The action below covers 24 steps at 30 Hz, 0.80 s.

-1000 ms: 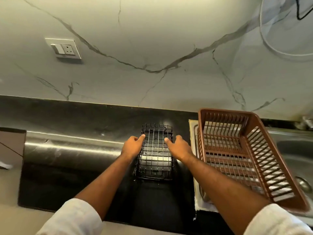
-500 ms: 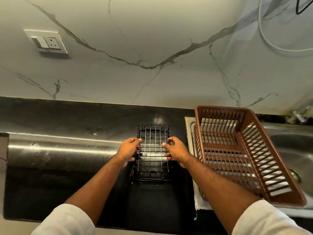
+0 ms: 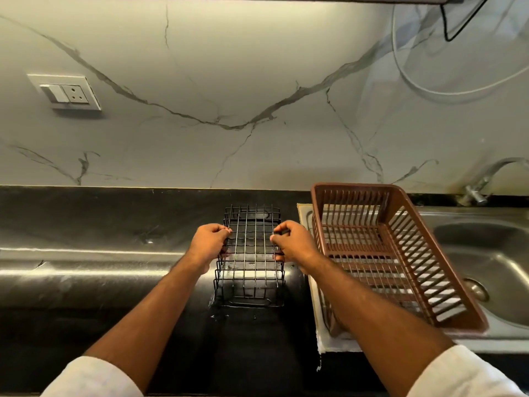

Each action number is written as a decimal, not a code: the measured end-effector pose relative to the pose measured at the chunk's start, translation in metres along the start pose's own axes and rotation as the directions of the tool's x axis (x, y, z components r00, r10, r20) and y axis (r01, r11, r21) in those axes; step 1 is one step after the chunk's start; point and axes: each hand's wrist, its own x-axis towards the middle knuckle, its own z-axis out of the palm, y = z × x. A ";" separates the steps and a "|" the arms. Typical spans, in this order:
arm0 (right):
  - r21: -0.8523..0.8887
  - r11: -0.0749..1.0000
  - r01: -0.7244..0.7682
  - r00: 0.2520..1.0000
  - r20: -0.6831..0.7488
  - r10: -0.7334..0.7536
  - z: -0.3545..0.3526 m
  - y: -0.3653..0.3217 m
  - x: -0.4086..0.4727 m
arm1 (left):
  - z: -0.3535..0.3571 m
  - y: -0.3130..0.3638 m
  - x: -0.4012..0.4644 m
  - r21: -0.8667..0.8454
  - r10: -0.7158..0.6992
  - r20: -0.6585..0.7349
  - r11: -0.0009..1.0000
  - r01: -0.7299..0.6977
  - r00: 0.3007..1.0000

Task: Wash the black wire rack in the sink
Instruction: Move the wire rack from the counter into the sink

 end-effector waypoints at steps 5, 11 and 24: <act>-0.040 0.993 0.112 0.993 -0.040 -0.114 -0.036 -0.021 -0.015 | 0.015 0.031 -0.012 0.009 0.100 -0.014 0.995 -0.100 0.995; -0.027 0.983 0.182 0.972 -0.144 -0.184 -0.091 -0.042 -0.037 | 0.052 0.078 -0.039 0.085 0.248 0.000 0.965 -0.247 0.969; -0.075 0.983 0.170 0.936 -0.301 -0.185 -0.294 -0.008 -0.089 | 0.248 0.124 -0.107 0.043 0.262 0.113 0.962 -0.268 0.958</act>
